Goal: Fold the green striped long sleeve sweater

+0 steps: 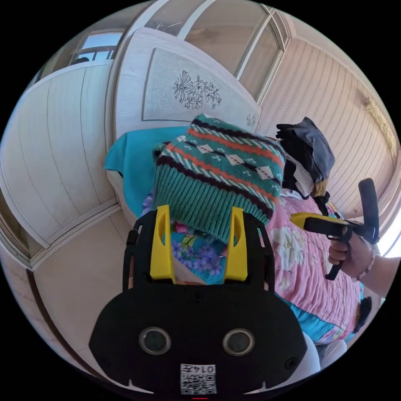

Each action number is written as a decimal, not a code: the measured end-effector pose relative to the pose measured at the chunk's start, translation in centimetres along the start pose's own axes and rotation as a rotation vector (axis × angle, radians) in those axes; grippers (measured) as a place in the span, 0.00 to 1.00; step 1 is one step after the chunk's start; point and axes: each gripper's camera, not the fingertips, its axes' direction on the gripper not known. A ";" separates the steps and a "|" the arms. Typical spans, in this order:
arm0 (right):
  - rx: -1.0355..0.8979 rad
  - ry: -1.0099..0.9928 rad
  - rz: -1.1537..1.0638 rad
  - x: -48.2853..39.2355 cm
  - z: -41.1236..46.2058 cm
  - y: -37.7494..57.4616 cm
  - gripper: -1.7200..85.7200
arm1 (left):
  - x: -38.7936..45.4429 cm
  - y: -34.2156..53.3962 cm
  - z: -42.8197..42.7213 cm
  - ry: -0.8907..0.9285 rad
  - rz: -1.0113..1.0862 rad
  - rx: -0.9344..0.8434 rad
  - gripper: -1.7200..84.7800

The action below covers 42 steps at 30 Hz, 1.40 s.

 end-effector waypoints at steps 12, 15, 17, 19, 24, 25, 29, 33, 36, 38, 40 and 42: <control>-0.033 -0.244 0.100 4.7 -2.2 -5.2 0.05 | 1.8 -5.7 -2.6 0.190 0.053 0.048 0.09; 0.095 -0.288 0.146 7.6 -8.5 -3.7 0.04 | 7.3 -8.0 -6.2 0.331 0.172 0.120 0.09; 0.196 -0.328 0.169 10.1 -14.5 0.4 0.04 | 12.7 -8.0 -8.9 0.458 0.314 0.136 0.09; 0.252 -0.268 0.157 10.9 -19.3 5.4 0.04 | 17.2 -6.0 -10.1 0.588 0.413 0.125 0.09; 0.226 0.013 0.293 12.7 -27.7 24.1 0.04 | 29.5 4.9 -8.3 0.904 0.551 -0.098 0.09; 0.169 0.079 0.386 13.6 -28.1 29.3 0.04 | 32.4 8.5 -6.5 0.947 0.561 -0.210 0.09; 0.019 0.261 0.694 13.5 -27.5 43.0 0.03 | 39.3 19.9 -1.4 0.869 0.683 -0.630 0.10; 0.181 0.209 0.699 10.4 -29.9 46.5 0.03 | 39.7 21.5 -3.0 0.854 0.768 -0.615 0.11; 0.224 0.215 0.590 8.0 -30.5 45.2 0.04 | 38.9 19.8 -4.6 0.794 0.793 -0.630 0.10; 0.218 0.188 0.499 6.4 -29.5 42.8 0.09 | 37.3 17.7 -6.8 0.808 0.789 -0.544 0.07; 0.189 0.185 0.410 5.1 -28.0 40.7 0.13 | 35.8 16.0 -8.1 0.754 0.760 -0.446 0.07; 0.159 0.224 0.338 3.7 -26.2 38.9 0.16 | 34.0 14.6 -8.5 0.606 0.694 -0.302 0.09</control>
